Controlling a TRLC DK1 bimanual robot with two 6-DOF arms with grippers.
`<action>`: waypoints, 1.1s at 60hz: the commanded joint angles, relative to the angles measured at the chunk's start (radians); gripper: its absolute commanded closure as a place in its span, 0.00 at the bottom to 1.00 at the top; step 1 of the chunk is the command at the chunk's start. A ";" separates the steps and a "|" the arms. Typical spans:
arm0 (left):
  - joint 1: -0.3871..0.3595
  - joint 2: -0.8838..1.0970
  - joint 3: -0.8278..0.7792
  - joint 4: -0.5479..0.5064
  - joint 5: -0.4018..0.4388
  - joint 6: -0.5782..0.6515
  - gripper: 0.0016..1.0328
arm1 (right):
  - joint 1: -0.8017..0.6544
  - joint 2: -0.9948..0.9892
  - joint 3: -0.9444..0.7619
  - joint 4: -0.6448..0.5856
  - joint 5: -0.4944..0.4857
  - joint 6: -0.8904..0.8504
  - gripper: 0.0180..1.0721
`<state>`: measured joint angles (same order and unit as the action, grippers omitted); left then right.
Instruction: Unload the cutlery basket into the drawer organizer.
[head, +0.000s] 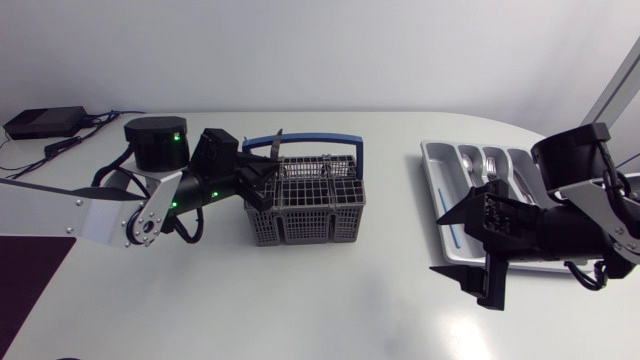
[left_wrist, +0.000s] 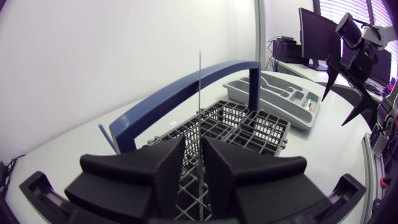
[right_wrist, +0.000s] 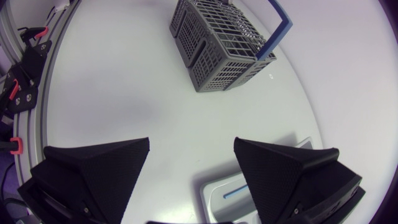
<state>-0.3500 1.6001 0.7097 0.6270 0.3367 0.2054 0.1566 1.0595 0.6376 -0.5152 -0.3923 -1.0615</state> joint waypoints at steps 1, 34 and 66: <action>-0.006 0.017 0.034 0.011 0.010 -0.026 0.94 | 0.009 0.007 -0.023 0.009 0.003 0.020 0.07; -0.001 -0.103 -0.004 0.013 0.027 -0.043 0.97 | 0.029 0.004 -0.027 0.007 0.003 0.034 0.07; -0.041 -0.333 -0.075 0.002 -0.031 -0.041 0.97 | 0.069 -0.015 0.005 0.009 0.003 0.090 0.07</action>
<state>-0.3729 1.3228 0.6590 0.6247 0.3141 0.1761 0.2085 1.0592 0.6338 -0.5121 -0.3920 -1.0126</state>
